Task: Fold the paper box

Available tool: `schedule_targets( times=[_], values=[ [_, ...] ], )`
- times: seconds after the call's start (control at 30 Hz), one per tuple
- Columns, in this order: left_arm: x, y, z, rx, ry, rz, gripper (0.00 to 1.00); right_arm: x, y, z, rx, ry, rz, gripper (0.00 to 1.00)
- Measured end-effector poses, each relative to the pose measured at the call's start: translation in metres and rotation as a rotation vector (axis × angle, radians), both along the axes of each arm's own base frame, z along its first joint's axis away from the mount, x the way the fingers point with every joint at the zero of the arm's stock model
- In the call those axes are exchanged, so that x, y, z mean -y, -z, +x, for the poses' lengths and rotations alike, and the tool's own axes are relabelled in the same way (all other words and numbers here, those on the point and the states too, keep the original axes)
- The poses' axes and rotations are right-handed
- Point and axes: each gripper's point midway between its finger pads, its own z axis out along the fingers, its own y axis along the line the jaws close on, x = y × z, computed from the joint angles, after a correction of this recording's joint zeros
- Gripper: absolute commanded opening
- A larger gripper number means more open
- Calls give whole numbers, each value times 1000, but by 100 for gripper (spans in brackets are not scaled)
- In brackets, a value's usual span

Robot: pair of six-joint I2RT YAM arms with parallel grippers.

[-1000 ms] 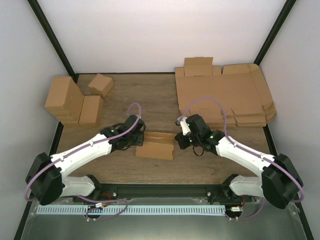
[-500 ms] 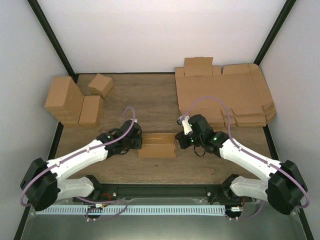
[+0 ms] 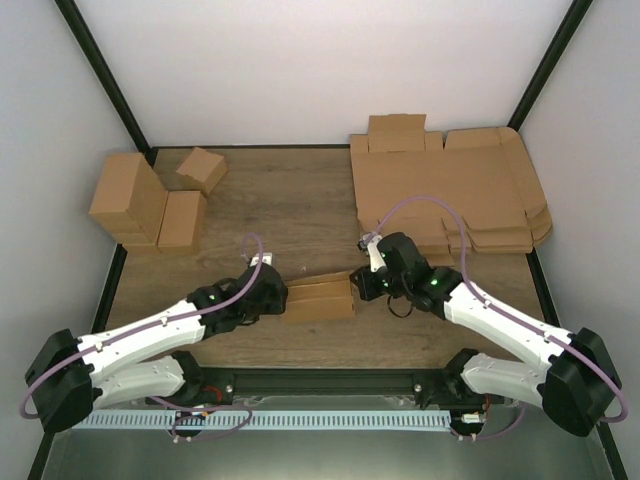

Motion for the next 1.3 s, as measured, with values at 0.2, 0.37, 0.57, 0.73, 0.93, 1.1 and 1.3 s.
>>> schedule_targets(
  times=[0.2, 0.37, 0.57, 0.73, 0.93, 1.1, 1.3],
  values=[
    [2, 2, -3, 10, -24, -12, 37, 5, 13, -6, -74, 53, 3, 1],
    [6, 4, -7, 31, -43, 7, 38, 7, 22, -12, -114, 103, 9, 1],
    [9, 5, -12, 63, -80, 21, 38, 7, 21, -13, -137, 168, 23, 2],
    [13, 4, -15, 72, -97, 13, 38, 10, 23, -16, -165, 235, 27, 1],
    [14, 5, -20, 75, -108, 14, 38, 10, 24, -24, -198, 291, 30, 1],
    [13, 5, -21, 85, -120, 21, 45, 10, 25, -25, -211, 335, 41, 1],
    [12, -4, -21, 90, -127, 37, 65, 12, 24, -21, -174, 342, 24, 2]
  ],
)
